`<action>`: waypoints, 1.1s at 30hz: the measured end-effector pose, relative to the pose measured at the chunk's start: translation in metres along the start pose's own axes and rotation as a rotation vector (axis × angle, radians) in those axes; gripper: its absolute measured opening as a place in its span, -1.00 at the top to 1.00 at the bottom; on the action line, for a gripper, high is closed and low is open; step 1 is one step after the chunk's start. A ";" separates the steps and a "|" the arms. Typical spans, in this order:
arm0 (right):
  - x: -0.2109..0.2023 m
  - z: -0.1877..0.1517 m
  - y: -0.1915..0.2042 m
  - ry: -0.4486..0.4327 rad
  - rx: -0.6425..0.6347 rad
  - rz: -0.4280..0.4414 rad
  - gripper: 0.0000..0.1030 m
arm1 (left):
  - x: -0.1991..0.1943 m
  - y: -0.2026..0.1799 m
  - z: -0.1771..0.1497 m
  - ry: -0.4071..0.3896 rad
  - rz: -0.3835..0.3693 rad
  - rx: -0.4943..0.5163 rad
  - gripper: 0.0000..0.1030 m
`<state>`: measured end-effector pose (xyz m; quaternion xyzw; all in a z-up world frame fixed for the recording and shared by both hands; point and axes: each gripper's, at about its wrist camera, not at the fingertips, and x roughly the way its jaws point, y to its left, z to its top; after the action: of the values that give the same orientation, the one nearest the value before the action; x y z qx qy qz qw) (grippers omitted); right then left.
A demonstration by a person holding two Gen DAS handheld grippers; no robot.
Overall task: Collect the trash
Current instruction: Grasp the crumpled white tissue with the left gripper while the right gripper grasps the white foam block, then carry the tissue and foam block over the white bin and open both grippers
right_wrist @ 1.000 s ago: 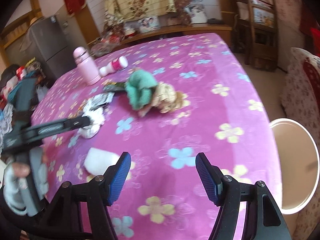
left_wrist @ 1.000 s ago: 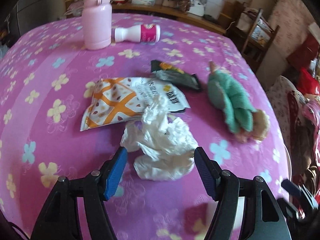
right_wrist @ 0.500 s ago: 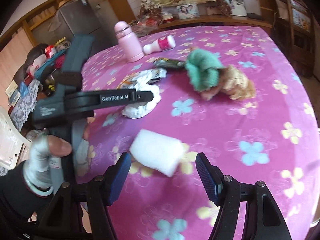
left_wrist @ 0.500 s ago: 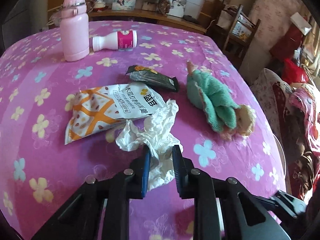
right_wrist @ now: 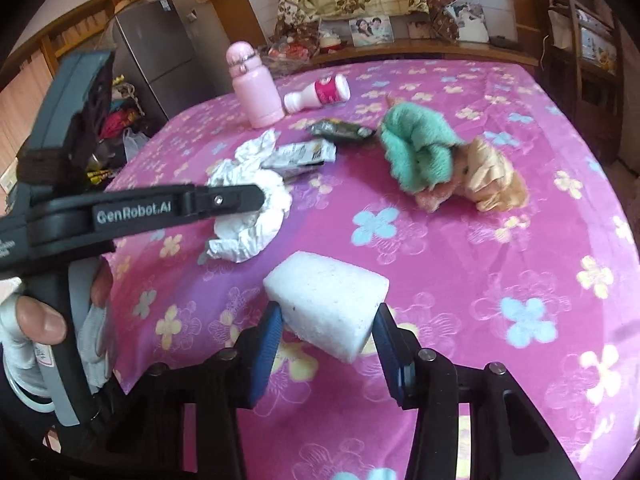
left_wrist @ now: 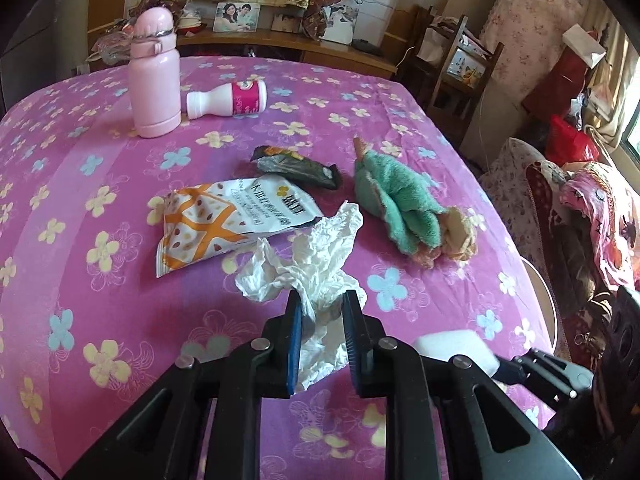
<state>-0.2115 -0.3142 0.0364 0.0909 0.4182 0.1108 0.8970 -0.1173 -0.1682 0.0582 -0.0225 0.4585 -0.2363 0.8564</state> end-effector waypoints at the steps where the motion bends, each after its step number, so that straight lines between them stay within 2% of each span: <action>1: -0.003 0.001 -0.001 -0.007 0.000 -0.003 0.06 | -0.002 -0.003 0.001 -0.005 0.001 0.008 0.60; 8: -0.031 0.006 -0.020 -0.054 0.027 -0.034 0.06 | -0.009 -0.028 0.003 -0.028 -0.002 0.054 0.60; 25: -0.076 0.006 -0.057 -0.133 0.080 -0.123 0.05 | -0.008 -0.088 -0.004 -0.028 -0.042 0.150 0.60; 33: -0.096 0.000 -0.085 -0.154 0.112 -0.209 0.04 | 0.005 -0.129 -0.007 -0.006 -0.089 0.203 0.60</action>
<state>-0.2610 -0.4220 0.0844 0.1049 0.3608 -0.0142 0.9266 -0.1703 -0.2830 0.0833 0.0433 0.4283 -0.3190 0.8443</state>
